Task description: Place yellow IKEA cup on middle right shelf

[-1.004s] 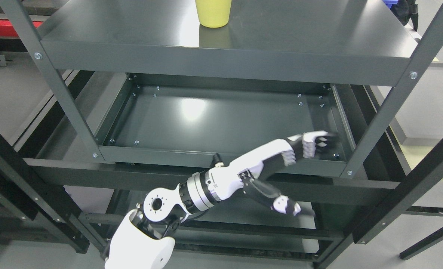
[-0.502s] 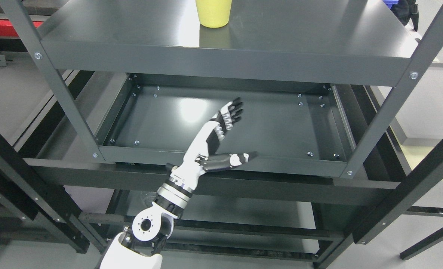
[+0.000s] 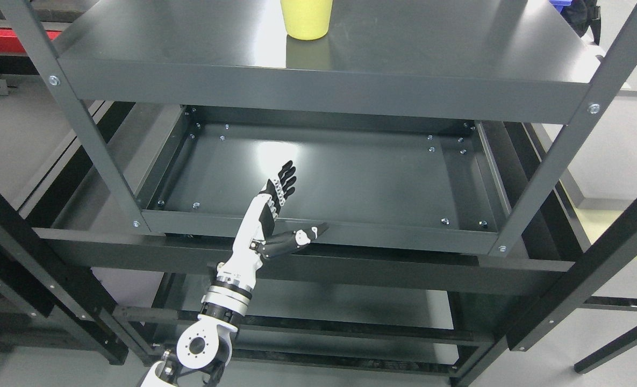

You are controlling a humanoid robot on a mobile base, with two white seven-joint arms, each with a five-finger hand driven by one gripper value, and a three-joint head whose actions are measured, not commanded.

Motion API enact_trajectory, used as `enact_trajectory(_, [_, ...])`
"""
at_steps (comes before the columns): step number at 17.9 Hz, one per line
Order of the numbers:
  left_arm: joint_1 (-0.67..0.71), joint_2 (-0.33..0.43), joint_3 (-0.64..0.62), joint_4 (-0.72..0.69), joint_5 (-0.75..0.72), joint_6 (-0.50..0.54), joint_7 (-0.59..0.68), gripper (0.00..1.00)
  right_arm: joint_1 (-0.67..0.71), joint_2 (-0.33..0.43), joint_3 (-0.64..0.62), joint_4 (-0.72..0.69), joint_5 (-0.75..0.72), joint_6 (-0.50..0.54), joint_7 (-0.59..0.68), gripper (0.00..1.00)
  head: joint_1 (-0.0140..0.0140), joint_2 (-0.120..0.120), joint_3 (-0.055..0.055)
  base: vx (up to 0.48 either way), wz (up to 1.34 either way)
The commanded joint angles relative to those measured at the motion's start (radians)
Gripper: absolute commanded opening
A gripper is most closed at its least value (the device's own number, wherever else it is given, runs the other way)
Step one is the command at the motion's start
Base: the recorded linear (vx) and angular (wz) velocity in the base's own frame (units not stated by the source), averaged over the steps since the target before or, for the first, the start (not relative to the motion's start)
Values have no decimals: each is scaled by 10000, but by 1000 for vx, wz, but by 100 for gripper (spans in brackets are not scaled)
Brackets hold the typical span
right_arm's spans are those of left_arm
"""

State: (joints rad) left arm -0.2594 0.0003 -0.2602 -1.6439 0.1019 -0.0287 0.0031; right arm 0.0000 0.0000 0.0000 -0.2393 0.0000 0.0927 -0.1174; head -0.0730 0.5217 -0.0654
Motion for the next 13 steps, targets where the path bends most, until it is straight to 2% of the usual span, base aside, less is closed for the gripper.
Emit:
enact_trajectory(1, [263,171,867,-756,-176,210,46,99,138,-175,184,0,-245,8,8,99,0,0,0,0,0])
enact_trajectory(5, [140,171,1849,-772,-176,440,-46,99,138,-175,168,0,-245,8,8,99,0,0,0,0,0])
enact_trajectory(13, [216,171,2003,-802,-176,456,-46,99,138,-175,168,0,-245,8,8,99,0,0,0,0,0])
